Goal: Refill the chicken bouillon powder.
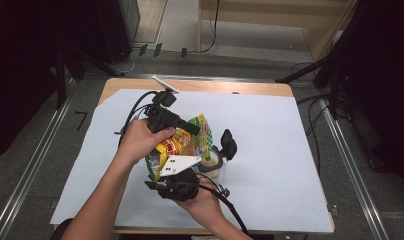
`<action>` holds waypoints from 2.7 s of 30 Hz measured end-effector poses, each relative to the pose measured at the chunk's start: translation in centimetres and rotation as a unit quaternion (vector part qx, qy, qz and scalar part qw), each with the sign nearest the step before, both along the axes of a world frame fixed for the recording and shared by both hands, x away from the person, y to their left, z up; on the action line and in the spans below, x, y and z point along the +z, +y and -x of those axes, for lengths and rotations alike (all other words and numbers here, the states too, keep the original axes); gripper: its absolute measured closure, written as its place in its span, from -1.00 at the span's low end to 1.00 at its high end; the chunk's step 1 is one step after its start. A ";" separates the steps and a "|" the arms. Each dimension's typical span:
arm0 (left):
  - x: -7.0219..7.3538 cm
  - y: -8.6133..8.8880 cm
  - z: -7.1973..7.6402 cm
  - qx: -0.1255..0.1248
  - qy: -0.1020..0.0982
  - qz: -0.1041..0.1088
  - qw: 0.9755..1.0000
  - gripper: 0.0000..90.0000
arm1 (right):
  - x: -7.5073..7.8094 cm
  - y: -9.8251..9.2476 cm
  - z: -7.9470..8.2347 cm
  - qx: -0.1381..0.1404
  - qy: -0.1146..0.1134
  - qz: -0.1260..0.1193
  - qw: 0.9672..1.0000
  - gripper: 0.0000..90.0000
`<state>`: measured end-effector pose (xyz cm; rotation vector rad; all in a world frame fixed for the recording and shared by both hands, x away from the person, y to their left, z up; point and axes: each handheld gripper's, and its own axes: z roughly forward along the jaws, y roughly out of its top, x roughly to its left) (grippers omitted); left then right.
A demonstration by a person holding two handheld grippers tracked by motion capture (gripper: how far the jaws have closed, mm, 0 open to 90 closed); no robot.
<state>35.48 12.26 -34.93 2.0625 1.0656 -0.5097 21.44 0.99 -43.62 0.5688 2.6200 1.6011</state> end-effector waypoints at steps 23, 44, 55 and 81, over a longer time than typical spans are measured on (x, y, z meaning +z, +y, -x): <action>0.1 0.1 0.0 0.001 -0.002 -0.001 1.000 0.59 | 0.0 0.0 0.0 0.000 0.003 -0.003 1.000 0.71; 0.2 0.0 0.1 0.001 -0.003 -0.005 1.000 0.59 | 0.1 0.0 0.1 0.001 0.003 -0.005 1.000 0.70; 0.2 0.2 0.0 0.005 -0.005 -0.006 1.000 0.59 | 0.1 0.1 -0.2 0.005 0.004 -0.005 1.000 0.70; 0.1 0.3 -0.1 0.007 -0.003 -0.003 1.000 0.59 | 0.4 0.1 -0.1 0.005 0.006 -0.006 1.000 0.72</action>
